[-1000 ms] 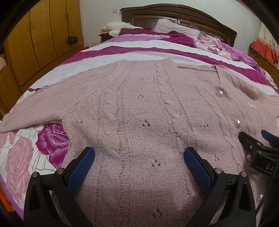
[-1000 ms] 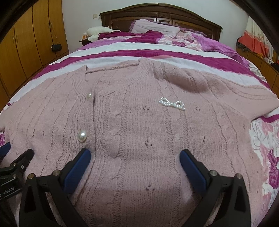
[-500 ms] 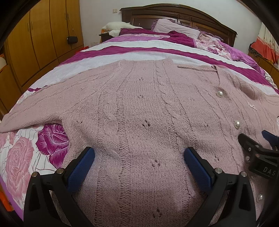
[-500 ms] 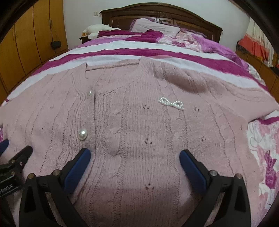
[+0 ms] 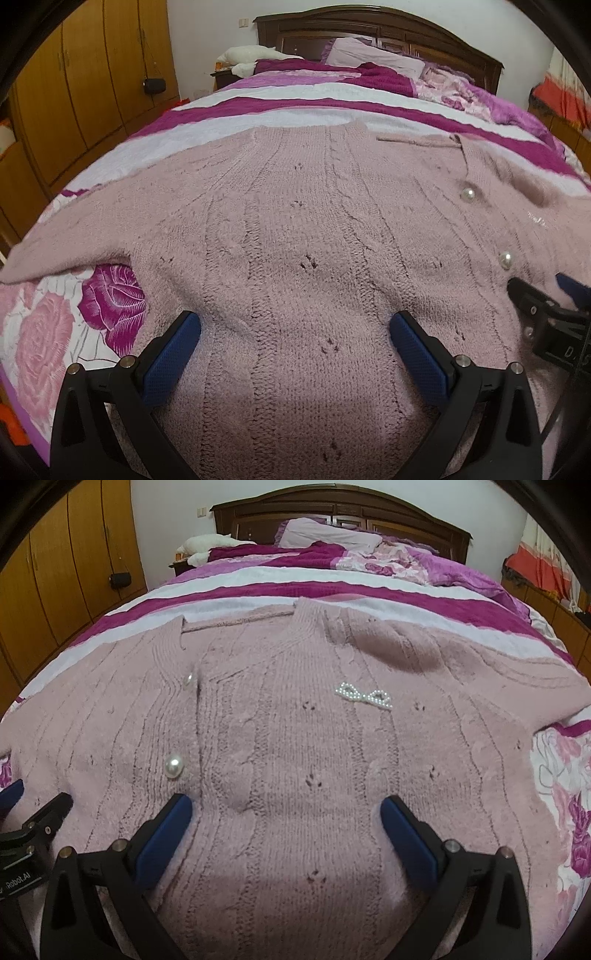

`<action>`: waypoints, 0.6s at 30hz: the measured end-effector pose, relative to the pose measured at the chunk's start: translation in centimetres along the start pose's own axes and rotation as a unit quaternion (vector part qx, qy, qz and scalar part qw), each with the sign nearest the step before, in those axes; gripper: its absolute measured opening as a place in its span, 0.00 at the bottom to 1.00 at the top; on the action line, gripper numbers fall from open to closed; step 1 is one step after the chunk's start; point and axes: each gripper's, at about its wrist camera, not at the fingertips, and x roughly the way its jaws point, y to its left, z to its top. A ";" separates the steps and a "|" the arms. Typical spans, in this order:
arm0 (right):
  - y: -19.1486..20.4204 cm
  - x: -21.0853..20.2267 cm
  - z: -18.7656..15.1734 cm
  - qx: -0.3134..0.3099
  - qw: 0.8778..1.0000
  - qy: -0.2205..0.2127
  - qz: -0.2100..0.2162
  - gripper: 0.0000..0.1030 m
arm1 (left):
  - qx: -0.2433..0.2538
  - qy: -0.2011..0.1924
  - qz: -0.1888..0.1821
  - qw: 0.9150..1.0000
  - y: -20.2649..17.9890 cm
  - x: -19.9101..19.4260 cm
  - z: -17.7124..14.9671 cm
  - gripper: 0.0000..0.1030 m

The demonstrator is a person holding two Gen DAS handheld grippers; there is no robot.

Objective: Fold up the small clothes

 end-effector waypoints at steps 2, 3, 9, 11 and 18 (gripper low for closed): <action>0.0 0.1 0.0 -0.001 1.000 -0.002 -0.001 1.00 | -0.003 -0.001 -0.005 1.000 0.1 -0.1 0.0 0.83; 0.1 0.1 0.1 -0.002 1.000 -0.001 -0.001 1.00 | -0.007 0.000 -0.010 1.000 0.3 0.0 0.0 0.83; 0.3 0.4 0.2 -0.006 1.000 -0.003 -0.007 1.00 | -0.010 -0.001 -0.013 1.000 0.3 0.0 0.0 0.83; 0.5 0.3 0.2 -0.007 1.000 -0.003 -0.010 1.00 | -0.012 -0.001 -0.015 1.000 0.4 0.1 0.0 0.83; 0.5 0.3 0.1 -0.005 1.000 -0.003 -0.008 1.00 | -0.012 -0.001 -0.015 1.000 0.4 0.1 0.0 0.83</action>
